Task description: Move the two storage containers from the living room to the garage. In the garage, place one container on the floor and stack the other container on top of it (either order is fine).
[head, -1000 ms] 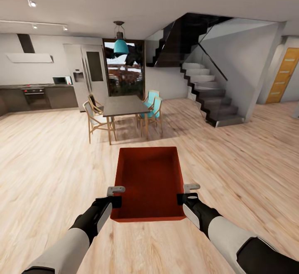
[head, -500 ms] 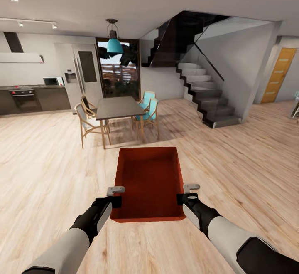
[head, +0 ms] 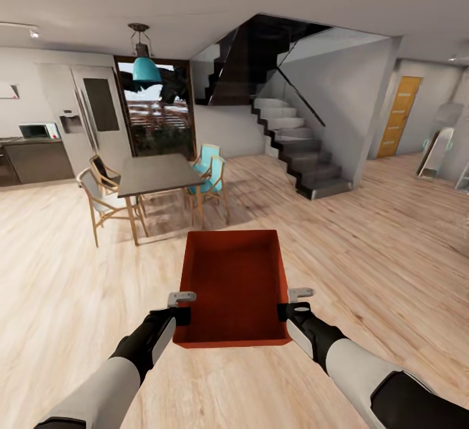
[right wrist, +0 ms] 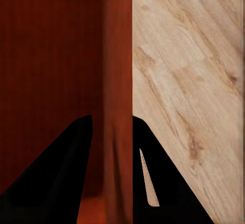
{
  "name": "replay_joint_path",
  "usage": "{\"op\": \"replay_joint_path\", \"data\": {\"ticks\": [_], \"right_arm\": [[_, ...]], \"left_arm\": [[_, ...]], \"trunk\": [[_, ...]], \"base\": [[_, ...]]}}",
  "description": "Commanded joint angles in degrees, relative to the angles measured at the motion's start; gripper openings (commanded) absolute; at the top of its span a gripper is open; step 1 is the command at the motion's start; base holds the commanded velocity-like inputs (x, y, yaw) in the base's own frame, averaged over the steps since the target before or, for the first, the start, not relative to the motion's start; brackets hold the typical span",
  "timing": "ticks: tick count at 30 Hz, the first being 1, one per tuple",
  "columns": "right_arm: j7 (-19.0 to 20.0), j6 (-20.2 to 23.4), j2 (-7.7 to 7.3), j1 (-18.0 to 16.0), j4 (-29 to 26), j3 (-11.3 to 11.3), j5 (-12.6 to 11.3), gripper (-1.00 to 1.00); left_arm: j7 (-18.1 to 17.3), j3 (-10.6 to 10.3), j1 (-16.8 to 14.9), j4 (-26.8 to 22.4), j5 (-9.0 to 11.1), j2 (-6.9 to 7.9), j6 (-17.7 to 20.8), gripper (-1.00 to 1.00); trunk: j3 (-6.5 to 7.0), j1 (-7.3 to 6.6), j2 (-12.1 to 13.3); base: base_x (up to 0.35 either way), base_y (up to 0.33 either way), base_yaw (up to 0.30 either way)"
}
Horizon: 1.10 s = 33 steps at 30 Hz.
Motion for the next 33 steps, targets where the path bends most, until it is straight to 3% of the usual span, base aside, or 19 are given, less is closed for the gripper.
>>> {"op": "replay_joint_path", "data": {"ticks": [1, 9, 33], "right_arm": [[-0.62, 0.42, -0.03, -0.03, 0.04, 0.76, 0.02, -1.0], [-0.62, 0.42, -0.08, -0.03, 0.04, 0.78, 0.02, -1.0], [-0.62, 0.42, -0.01, -0.03, 0.04, 0.79, 0.02, -1.0]], "left_arm": [[0.93, 0.54, -0.08, -0.28, -1.52, 0.07, 0.52, -1.0], [0.93, 0.54, -0.08, -0.28, -1.52, 0.07, 0.53, -1.0], [0.93, 0.54, -0.08, -0.28, -1.52, 0.07, 0.53, -1.0]], "trunk": [[-0.13, 0.07, -0.13], [-0.13, 0.07, -0.13], [-0.13, 0.07, -0.13]], "base": [[0.323, 0.0, -0.11], [0.323, 0.0, -0.082], [0.323, 0.0, -0.239]]}}
